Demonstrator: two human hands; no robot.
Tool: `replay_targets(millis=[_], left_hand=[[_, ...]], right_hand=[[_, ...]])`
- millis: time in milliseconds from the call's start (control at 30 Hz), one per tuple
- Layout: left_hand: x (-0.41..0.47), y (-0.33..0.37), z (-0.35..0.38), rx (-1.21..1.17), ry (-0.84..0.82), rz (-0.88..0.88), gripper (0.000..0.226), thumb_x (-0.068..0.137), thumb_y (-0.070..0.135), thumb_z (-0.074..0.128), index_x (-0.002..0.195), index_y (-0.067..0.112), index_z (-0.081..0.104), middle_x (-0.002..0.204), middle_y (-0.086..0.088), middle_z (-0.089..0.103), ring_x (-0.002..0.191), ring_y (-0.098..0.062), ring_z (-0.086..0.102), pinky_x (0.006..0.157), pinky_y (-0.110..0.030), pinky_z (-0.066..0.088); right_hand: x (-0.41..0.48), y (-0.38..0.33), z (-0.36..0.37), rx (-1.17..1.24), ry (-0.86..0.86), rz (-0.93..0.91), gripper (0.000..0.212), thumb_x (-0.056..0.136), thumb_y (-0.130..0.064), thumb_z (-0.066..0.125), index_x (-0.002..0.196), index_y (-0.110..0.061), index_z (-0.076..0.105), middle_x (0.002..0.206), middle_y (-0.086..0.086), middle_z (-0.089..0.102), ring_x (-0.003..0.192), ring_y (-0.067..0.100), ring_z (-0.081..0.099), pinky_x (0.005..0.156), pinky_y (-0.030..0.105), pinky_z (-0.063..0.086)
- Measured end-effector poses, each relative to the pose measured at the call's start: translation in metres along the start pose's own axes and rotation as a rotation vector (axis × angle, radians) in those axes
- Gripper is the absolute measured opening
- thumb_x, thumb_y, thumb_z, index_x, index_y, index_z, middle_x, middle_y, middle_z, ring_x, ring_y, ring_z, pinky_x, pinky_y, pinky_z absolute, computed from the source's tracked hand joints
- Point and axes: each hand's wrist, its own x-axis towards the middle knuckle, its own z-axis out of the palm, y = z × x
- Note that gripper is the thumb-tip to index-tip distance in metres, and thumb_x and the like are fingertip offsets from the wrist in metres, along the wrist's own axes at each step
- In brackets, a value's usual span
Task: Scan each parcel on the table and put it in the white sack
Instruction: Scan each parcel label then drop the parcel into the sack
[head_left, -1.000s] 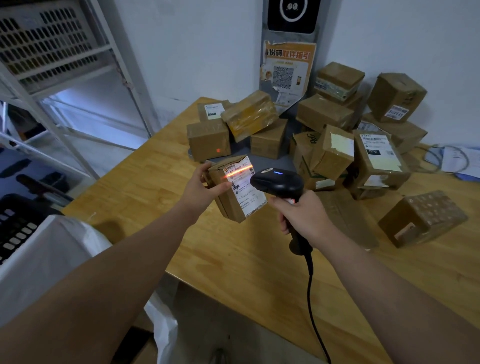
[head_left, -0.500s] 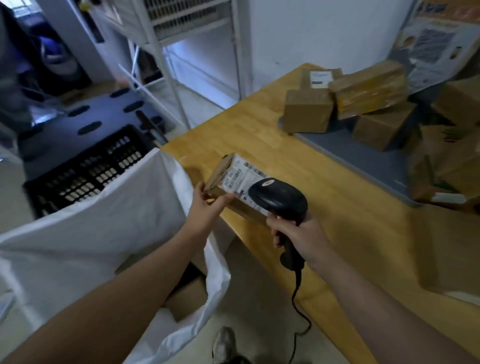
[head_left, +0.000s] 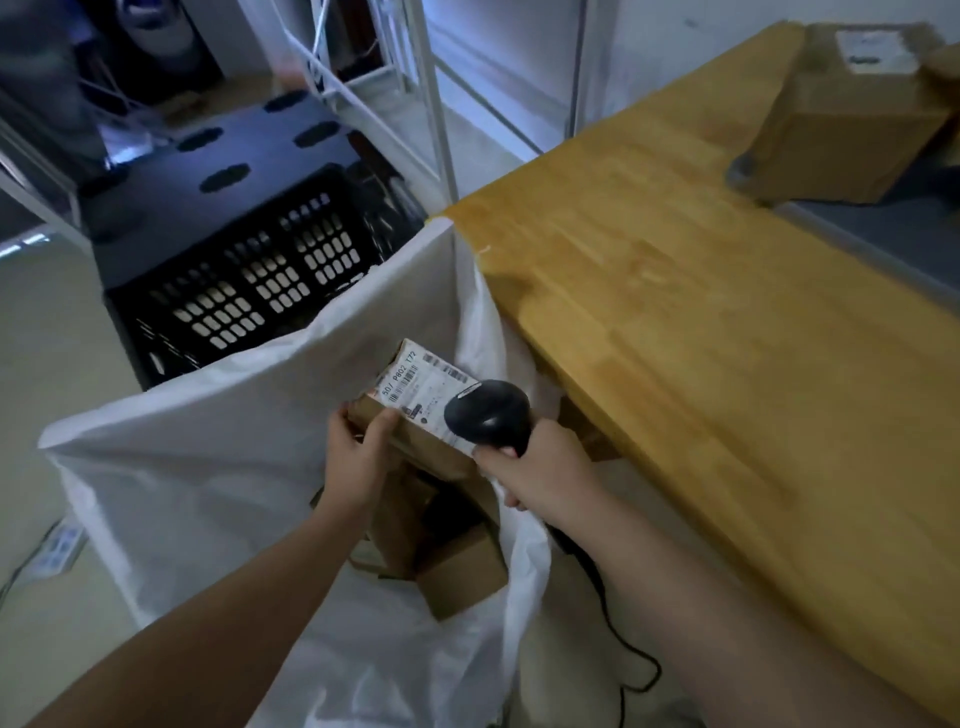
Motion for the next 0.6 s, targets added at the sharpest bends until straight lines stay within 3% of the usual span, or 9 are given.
replay_targets(millis=[100, 233, 300, 433, 500, 600], left_hand=[[0.015, -0.013, -0.01, -0.066, 0.069, -0.037, 0.037, 0.1, 0.027, 0.046, 0.134, 0.014, 0.038, 0.115, -0.003, 0.056, 0.104, -0.017, 0.056, 0.073, -0.02, 0.045], [0.033, -0.043, -0.03, 0.057, 0.106, 0.006, 0.068, 0.083, 0.045, 0.056, 0.14, 0.015, 0.034, 0.133, -0.01, 0.048, 0.122, -0.026, 0.049, 0.104, -0.04, 0.04], [0.049, -0.055, -0.036, 0.306, 0.069, 0.015, 0.075, 0.083, 0.049, 0.064, 0.143, 0.018, 0.03, 0.134, -0.012, 0.041, 0.12, -0.029, 0.047, 0.102, -0.042, 0.041], [0.079, -0.084, -0.025, 0.913, -0.201, 0.058, 0.099, 0.07, 0.066, 0.065, 0.144, 0.028, 0.011, 0.135, -0.016, 0.039, 0.113, -0.039, 0.051, 0.091, -0.047, 0.05], [0.089, -0.102, -0.013, 1.07, -0.287, 0.072, 0.101, 0.069, 0.069, 0.063, 0.143, 0.028, 0.008, 0.139, -0.018, 0.038, 0.116, -0.039, 0.048, 0.093, -0.046, 0.049], [0.098, -0.124, 0.002, 1.165, -0.365, 0.044, 0.094, 0.077, 0.066, 0.061, 0.146, 0.018, 0.019, 0.146, -0.015, 0.029, 0.13, -0.036, 0.036, 0.102, -0.044, 0.041]], right_hand=[[0.011, 0.004, 0.018, -0.093, 0.037, -0.029, 0.015, 0.081, -0.022, 0.065, 0.071, -0.015, 0.056, 0.064, 0.009, 0.065, 0.067, 0.027, 0.067, 0.071, 0.043, 0.057], [0.023, 0.005, 0.027, -0.141, 0.121, -0.043, 0.011, 0.083, -0.025, 0.066, 0.083, -0.016, 0.058, 0.072, 0.01, 0.067, 0.07, 0.024, 0.068, 0.07, 0.041, 0.058], [0.031, 0.003, 0.03, -0.166, 0.105, -0.024, 0.013, 0.085, -0.027, 0.064, 0.08, -0.02, 0.055, 0.071, 0.006, 0.065, 0.072, 0.023, 0.068, 0.07, 0.039, 0.059], [0.044, -0.004, 0.044, -0.27, 0.06, -0.035, 0.022, 0.087, -0.03, 0.062, 0.071, -0.026, 0.048, 0.069, -0.001, 0.061, 0.074, 0.019, 0.067, 0.063, 0.026, 0.048], [0.05, -0.003, 0.047, -0.325, 0.071, -0.043, 0.023, 0.088, -0.031, 0.062, 0.072, -0.026, 0.047, 0.069, -0.002, 0.059, 0.071, 0.015, 0.063, 0.059, 0.024, 0.044], [0.057, 0.006, 0.044, -0.359, 0.101, -0.028, 0.024, 0.087, -0.03, 0.062, 0.07, -0.024, 0.046, 0.067, -0.001, 0.056, 0.067, 0.015, 0.059, 0.055, 0.025, 0.039]])
